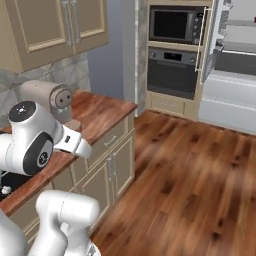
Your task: Pick the egg and butter from the fridge and place them by the bowl for mixing.
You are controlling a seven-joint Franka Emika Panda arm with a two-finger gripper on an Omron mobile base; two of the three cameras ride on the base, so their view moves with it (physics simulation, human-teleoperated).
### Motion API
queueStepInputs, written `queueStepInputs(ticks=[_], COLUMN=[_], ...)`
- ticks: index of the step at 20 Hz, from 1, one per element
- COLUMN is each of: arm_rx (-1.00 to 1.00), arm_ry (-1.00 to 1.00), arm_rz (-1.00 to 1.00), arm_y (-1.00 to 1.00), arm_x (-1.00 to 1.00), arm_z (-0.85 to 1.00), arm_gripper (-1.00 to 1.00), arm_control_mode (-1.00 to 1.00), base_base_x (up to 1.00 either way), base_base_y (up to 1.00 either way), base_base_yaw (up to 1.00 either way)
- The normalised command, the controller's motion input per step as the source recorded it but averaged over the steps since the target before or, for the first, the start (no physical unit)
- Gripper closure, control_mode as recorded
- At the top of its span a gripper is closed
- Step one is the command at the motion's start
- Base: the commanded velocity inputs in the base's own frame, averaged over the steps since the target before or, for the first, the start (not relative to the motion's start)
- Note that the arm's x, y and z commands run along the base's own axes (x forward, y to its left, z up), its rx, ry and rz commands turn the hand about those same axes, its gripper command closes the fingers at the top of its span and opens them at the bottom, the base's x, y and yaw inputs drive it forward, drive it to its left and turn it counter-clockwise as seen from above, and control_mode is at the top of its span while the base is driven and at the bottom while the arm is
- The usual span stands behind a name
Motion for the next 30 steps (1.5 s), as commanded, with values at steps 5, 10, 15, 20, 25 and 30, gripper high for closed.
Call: queueStepInputs(ticks=[5, 10, 15, 20, 25, 30], arm_rx=[0.0, 0.0, 0.0, 0.0, 0.0, 0.0], arm_ry=[0.0, 0.0, 0.0, 0.0, 0.0, 0.0], arm_rz=[0.0, 0.0, 0.0, 0.0, 0.0, 0.0], arm_y=[0.0, 0.0, 0.0, 0.0, 0.0, 0.0], arm_x=[0.0, 0.0, 0.0, 0.0, 0.0, 0.0], arm_z=[0.0, 0.0, 0.0, 0.0, 0.0, 0.0], arm_gripper=[-1.0, -1.0, -1.0, -1.0, -1.0, -1.0], arm_control_mode=[1.0, 1.0, 1.0, 1.0, 1.0, 1.0], base_base_x=[0.53, 0.41, 0.39, 0.47, 0.68, 0.67], base_base_y=[-0.29, -0.21, -0.17, -0.15, -0.17, -0.18], base_base_yaw=[-0.1, -0.26, -0.31, -0.25, -0.03, -0.02])
